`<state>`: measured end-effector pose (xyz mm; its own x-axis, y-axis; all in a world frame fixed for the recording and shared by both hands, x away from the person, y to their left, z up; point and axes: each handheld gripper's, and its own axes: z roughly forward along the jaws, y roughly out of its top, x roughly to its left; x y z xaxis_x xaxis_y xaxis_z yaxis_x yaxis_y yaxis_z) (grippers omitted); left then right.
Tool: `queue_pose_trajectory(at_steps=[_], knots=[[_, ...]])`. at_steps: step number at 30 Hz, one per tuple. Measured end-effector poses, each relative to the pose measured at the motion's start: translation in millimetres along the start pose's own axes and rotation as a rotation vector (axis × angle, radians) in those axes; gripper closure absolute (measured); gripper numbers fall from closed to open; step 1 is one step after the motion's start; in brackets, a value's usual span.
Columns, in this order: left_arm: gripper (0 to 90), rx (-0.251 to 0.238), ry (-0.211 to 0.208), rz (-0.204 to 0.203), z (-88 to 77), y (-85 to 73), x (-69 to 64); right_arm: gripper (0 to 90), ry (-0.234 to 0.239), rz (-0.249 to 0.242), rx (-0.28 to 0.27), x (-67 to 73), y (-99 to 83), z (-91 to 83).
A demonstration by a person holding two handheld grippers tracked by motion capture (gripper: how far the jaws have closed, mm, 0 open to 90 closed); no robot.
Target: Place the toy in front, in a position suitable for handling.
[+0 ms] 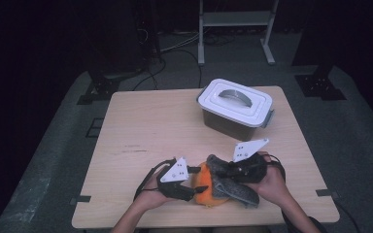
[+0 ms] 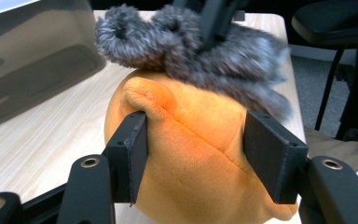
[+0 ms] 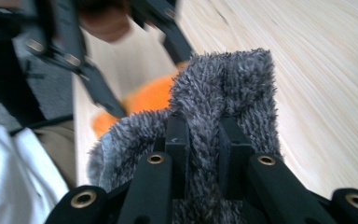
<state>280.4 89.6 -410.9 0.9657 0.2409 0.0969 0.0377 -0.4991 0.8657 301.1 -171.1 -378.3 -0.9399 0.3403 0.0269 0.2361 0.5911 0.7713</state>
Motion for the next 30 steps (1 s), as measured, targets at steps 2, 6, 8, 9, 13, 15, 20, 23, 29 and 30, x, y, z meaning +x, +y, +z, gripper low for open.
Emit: queue_pose_trajectory(at_steps=[2, 6, 8, 9, 13, 15, 20, 23, 29, 30], knots=[[41.1, -0.005, -0.008, 0.010, 0.5, 1.8, -2.2, 76.3, -0.001, 0.016, -0.012, -2.2, -2.2, -2.4], [41.2, 0.004, -0.036, 0.070, 2.4, 6.1, -7.7, 76.2, 0.010, -0.001, -0.051, 3.8, 3.8, -6.8], [40.8, 0.001, -0.048, 0.086, 3.1, 7.4, -10.7, 75.8, 0.027, -0.012, -0.062, 7.0, 8.7, -5.7], [40.7, 0.008, -0.048, 0.095, 3.0, 7.7, -11.6, 75.7, 0.038, -0.010, -0.063, 7.2, 10.3, -4.7], [41.0, 0.007, -0.045, 0.093, 3.0, 6.3, -9.9, 76.1, 0.044, 0.014, -0.058, -0.3, 4.8, -3.2], [41.3, 0.007, -0.047, 0.091, 2.6, 5.7, -9.3, 76.1, 0.034, 0.030, -0.053, -5.4, 0.7, -4.0], [41.8, 0.007, -0.055, 0.074, 1.6, 3.9, -6.5, 76.3, 0.028, 0.100, -0.040, -20.4, -15.1, -5.3], [42.4, 0.005, -0.038, 0.053, 2.2, 2.8, -5.1, 76.4, 0.024, 0.079, -0.041, -15.9, -11.9, -6.0], [42.8, 0.006, 0.045, -0.048, 0.9, -2.0, 4.2, 76.0, 0.083, 0.030, -0.044, 4.3, -0.9, -3.0], [42.7, 0.007, 0.054, -0.058, 0.6, -2.5, 5.3, 75.9, 0.084, 0.024, -0.035, 6.6, -1.3, -1.4]])
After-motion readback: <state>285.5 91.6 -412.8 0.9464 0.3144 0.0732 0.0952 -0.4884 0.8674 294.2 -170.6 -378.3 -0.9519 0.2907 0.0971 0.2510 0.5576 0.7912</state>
